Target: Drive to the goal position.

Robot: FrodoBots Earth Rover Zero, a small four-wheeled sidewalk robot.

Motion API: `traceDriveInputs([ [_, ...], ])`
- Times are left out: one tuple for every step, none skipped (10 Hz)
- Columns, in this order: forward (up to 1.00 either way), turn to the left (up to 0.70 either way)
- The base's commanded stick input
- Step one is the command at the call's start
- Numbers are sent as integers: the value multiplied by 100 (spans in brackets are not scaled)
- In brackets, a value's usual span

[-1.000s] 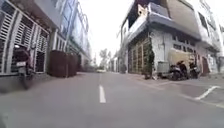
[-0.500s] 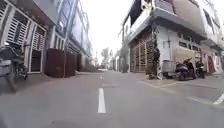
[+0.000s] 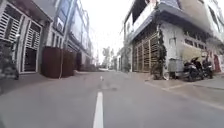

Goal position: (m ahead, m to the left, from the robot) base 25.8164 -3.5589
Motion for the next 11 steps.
traceDriveInputs([
  [100,6],
  [100,6],
  [100,6],
  [100,6],
  [100,6],
  [100,6],
  [100,6],
  [100,6],
  [100,6],
  [100,6],
  [100,6],
])
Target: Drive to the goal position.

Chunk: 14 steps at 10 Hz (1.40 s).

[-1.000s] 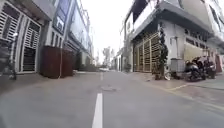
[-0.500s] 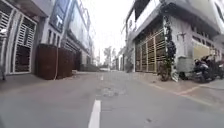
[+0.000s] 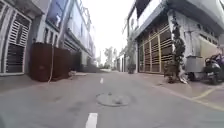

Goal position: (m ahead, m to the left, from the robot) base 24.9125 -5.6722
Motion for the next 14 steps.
traceDriveInputs([
  [100,6],
  [100,6],
  [100,6],
  [100,6],
  [100,6],
  [100,6],
  [100,6],
  [100,6],
  [100,6],
  [100,6],
  [100,6],
  [100,6],
  [100,6],
  [100,6],
])
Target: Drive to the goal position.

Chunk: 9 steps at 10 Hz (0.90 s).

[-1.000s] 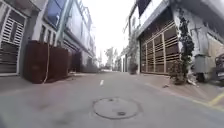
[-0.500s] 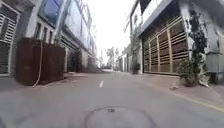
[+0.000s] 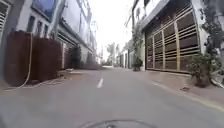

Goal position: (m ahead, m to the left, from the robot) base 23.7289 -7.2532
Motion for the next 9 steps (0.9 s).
traceDriveInputs([
  [100,6],
  [100,6],
  [100,6],
  [100,6],
  [100,6],
  [100,6],
  [100,6],
  [100,6],
  [100,6],
])
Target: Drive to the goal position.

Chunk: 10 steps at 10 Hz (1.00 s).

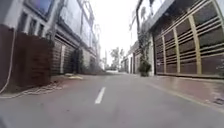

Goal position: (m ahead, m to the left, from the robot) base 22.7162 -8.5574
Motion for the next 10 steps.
traceDriveInputs([
  [100,-34],
  [100,-34],
  [100,-34],
  [100,2],
  [100,6],
  [100,6],
  [100,6],
  [100,6],
  [100,6],
  [100,6],
])
